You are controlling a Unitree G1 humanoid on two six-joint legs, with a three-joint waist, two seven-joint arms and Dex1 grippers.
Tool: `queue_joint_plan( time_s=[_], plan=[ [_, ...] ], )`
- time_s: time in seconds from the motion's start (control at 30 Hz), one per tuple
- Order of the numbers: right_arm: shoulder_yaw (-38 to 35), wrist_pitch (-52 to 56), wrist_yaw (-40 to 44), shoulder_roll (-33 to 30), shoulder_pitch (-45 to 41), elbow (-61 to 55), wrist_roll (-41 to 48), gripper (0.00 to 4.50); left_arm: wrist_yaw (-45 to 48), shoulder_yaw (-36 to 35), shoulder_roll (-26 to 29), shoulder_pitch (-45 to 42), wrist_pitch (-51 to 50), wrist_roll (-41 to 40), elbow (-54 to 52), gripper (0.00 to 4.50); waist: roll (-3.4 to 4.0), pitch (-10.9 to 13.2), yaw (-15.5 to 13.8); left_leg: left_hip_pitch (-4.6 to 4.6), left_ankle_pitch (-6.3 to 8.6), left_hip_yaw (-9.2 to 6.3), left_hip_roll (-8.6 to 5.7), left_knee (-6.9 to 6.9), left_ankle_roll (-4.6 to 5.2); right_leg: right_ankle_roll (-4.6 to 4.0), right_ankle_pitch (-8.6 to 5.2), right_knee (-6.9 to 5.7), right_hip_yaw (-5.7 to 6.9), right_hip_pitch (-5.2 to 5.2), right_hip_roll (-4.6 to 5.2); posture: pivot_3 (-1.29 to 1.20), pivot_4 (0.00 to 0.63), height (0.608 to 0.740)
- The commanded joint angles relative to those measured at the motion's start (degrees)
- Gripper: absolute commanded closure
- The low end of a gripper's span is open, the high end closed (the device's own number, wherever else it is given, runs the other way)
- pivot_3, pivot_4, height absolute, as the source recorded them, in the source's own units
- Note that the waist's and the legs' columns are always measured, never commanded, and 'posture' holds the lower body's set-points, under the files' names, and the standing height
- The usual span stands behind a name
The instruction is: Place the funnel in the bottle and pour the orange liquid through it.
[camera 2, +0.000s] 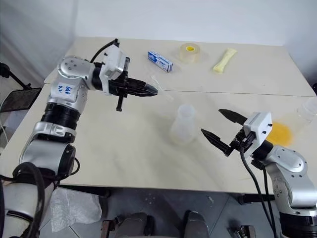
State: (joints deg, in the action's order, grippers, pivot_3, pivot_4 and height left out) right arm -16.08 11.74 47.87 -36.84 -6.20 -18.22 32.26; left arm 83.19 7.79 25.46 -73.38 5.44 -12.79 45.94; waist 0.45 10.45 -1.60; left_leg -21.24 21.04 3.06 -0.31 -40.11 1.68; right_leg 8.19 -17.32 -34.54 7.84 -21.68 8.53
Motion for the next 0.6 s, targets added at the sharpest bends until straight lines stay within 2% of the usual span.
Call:
queue_joint_plan(
  time_s=[0.03, 0.3, 0.6],
  plan=[
    [-0.37, -0.44, -0.91, 0.81, 0.60, -2.67, 0.62, 0.00, 1.75, -0.30, -1.68, -4.42, 5.88, 1.68, 4.22, 4.47, -0.01, 0.01, 0.09, 0.00, 0.00, 0.00, 0.01, 0.00, 0.00, 0.00, 0.00, 0.00, 0.01, 0.00, 0.00, 0.00, 0.150, 0.740],
    [-1.07, -1.18, -1.97, 1.85, 3.51, -4.64, 0.29, 0.00, 2.31, 1.25, -4.59, -9.26, 15.78, 7.80, 13.92, 4.47, -0.04, 0.02, 0.05, 0.00, 0.00, 0.07, 0.02, 0.03, 0.01, 0.00, 0.00, -0.01, 0.03, -0.06, 0.00, 0.00, 0.150, 0.740],
    [-2.15, -2.81, -3.15, 2.56, 7.18, -6.05, -0.09, 0.00, 2.74, 1.60, -7.94, -12.93, 22.05, 11.54, 20.10, 4.47, -0.10, 0.06, 0.07, -0.03, 0.00, 0.09, 0.02, 0.02, 0.05, 0.01, 0.01, 0.00, 0.04, -0.07, 0.01, 0.00, 0.150, 0.740]
  ],
)
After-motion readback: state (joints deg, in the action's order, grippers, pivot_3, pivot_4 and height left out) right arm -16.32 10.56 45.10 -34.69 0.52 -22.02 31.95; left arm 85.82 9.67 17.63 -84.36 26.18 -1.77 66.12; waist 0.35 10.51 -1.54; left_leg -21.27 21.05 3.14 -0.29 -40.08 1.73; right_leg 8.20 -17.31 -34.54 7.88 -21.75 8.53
